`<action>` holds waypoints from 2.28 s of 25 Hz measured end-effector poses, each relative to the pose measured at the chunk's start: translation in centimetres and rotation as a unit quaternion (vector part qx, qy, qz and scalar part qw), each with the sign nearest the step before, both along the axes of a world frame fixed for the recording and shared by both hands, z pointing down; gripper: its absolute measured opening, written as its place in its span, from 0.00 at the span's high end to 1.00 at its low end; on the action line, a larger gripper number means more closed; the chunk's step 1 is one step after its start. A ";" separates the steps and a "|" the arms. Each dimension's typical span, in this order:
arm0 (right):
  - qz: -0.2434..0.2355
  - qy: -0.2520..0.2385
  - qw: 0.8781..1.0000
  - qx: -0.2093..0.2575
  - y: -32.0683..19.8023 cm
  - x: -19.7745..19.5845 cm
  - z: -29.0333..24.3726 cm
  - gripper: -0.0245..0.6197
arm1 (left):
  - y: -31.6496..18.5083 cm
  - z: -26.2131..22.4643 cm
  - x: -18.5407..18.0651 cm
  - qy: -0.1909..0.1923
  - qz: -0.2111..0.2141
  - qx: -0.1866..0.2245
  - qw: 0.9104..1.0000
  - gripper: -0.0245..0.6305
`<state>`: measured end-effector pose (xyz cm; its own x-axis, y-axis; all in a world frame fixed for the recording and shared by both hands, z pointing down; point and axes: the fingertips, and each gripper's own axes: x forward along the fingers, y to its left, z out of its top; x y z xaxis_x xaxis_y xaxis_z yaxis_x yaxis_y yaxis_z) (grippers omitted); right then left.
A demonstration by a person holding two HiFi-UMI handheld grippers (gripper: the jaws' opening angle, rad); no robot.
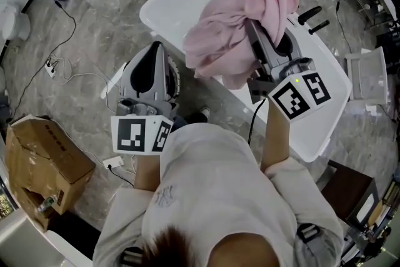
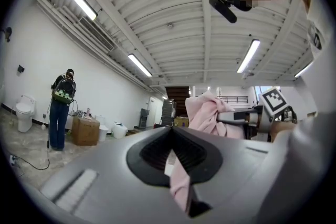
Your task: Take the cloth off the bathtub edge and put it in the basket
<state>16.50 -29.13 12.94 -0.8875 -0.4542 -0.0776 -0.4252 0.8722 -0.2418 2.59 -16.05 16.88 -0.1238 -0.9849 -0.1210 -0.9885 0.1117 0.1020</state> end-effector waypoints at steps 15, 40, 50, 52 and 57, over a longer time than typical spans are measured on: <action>-0.047 0.004 0.999 -0.005 5.3 -9.3 -0.2 0.78 | 6.8 -0.9 -7.8 -0.004 -0.049 0.001 0.999 0.89; -0.142 0.002 0.990 -0.025 16.9 -25.2 1.3 0.78 | 20.1 -0.3 -20.6 -0.002 -0.130 -0.014 0.991 0.89; -0.203 0.008 0.979 -0.032 18.9 -27.9 1.9 0.78 | 21.9 0.3 -21.4 0.007 -0.177 -0.017 0.984 0.89; -0.216 0.011 0.976 -0.032 19.5 -28.3 2.1 0.78 | 22.1 0.3 -21.3 0.007 -0.185 -0.017 0.983 0.89; -0.244 0.021 0.969 -0.034 21.0 -29.0 2.6 0.78 | 22.7 0.2 -21.2 0.010 -0.201 -0.016 0.979 0.89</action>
